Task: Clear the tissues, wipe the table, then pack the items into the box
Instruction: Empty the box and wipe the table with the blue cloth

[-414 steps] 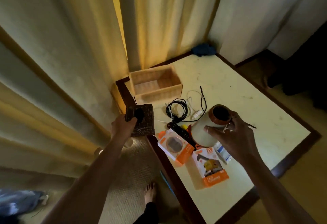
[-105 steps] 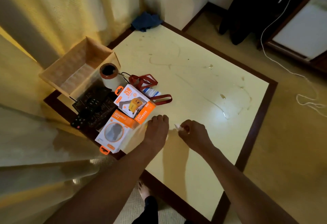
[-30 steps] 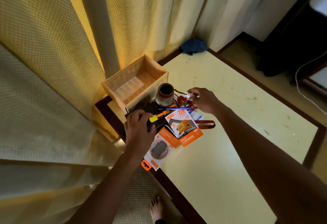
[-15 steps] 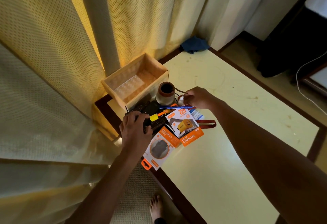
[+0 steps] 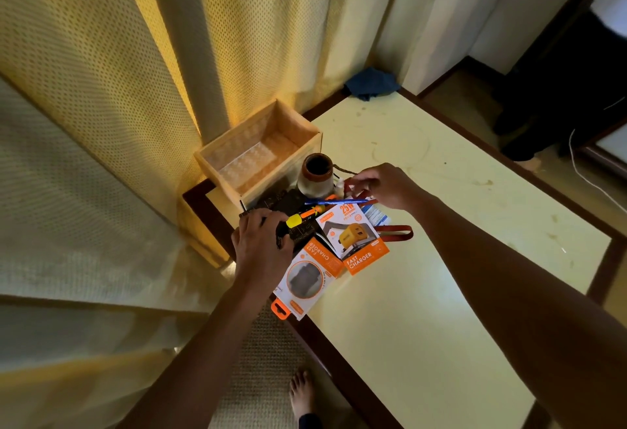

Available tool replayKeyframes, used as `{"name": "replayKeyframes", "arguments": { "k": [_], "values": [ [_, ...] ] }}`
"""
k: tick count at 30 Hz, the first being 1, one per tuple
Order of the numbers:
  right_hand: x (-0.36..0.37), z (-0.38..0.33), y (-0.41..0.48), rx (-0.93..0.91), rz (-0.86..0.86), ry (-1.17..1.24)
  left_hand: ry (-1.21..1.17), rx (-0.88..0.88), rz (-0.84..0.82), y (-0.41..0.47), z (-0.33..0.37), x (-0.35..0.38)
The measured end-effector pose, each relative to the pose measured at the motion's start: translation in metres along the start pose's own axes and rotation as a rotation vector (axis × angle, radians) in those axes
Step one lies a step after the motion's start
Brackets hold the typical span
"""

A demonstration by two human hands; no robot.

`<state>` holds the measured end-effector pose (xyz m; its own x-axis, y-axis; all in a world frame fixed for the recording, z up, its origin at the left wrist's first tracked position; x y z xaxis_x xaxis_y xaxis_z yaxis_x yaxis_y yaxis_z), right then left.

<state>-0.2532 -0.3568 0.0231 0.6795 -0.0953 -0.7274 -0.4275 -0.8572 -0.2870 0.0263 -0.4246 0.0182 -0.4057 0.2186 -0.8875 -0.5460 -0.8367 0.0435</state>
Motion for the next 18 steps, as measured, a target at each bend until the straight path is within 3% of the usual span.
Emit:
{"name": "replayKeyframes", "arguments": {
  "k": [7,18],
  "values": [
    [-0.012,0.016,-0.035,0.038,0.128,0.139,-0.036,0.019,0.013,-0.010,0.012,-0.006],
    [-0.022,0.051,-0.191,0.038,0.375,0.382,-0.193,0.027,0.007,-0.062,0.082,0.000]
  ]
}}
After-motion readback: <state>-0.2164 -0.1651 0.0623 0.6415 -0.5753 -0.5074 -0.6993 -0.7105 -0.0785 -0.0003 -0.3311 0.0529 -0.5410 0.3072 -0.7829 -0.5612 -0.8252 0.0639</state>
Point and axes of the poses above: each hand's wrist, its own y-axis towards the middle knuckle, its own x-axis out of the palm, z = x × y, the point moved 7 cm from there along y, towards the middle knuckle, and after that the axes turned 7 degrees about y, right-handed, at the moved point
